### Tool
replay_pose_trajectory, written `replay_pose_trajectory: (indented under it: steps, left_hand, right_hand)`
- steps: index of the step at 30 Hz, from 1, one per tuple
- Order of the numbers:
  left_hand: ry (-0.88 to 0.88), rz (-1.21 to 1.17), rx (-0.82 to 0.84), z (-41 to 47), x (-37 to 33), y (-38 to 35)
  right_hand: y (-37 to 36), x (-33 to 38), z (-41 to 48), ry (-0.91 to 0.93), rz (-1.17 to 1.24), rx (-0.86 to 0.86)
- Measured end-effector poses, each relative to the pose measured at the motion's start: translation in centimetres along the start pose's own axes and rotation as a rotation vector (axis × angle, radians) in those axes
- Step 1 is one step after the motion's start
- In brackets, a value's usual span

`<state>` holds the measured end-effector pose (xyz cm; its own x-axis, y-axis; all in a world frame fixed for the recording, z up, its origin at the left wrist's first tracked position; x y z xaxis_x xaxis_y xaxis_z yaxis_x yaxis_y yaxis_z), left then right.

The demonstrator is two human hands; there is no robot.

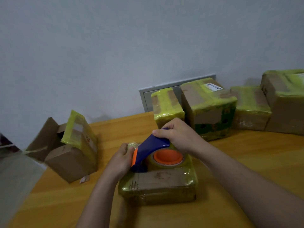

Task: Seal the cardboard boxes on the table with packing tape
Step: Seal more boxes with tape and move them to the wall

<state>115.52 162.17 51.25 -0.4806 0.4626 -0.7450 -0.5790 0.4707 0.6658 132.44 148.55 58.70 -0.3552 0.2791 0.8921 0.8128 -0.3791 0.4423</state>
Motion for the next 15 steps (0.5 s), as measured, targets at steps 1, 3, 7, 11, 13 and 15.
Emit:
replay_pose_trajectory:
  steps: [1,3,7,11,13,15]
  left_hand:
    - [0.016,0.003,0.011,0.2,0.2,0.2]
    - [0.021,-0.012,-0.008,0.3,0.2,0.2]
    - [0.010,-0.001,-0.048,-0.2,0.3,-0.1]
    - [0.024,0.058,-0.039,-0.2,0.0,0.1]
    - [0.021,0.066,-0.052,-0.2,0.1,0.1]
    - [0.027,0.050,-0.057,-0.2,0.1,0.2]
  right_hand:
    - [-0.3,0.1,0.2,-0.008,0.012,0.010]
    - [-0.5,0.0,0.5,-0.029,0.036,0.038]
    - [-0.4,0.0,0.5,-0.051,0.035,0.117]
    - [0.8,0.2,-0.1,-0.065,0.008,0.181]
    - [1.5,0.4,-0.6,-0.074,-0.002,0.211]
    - [2.6,0.7,-0.9,-0.071,-0.040,0.192]
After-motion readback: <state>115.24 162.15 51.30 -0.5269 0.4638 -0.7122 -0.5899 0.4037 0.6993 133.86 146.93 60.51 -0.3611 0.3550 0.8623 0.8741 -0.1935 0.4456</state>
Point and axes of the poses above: each hand's wrist, its own z-axis towards the middle knuckle, its own y-axis out of the back of the hand, x = y × z, the point moved 5 cm from there along z, towards the middle knuckle, and after that the axes turned 15 degrees about -y, right-handed, at the moved point
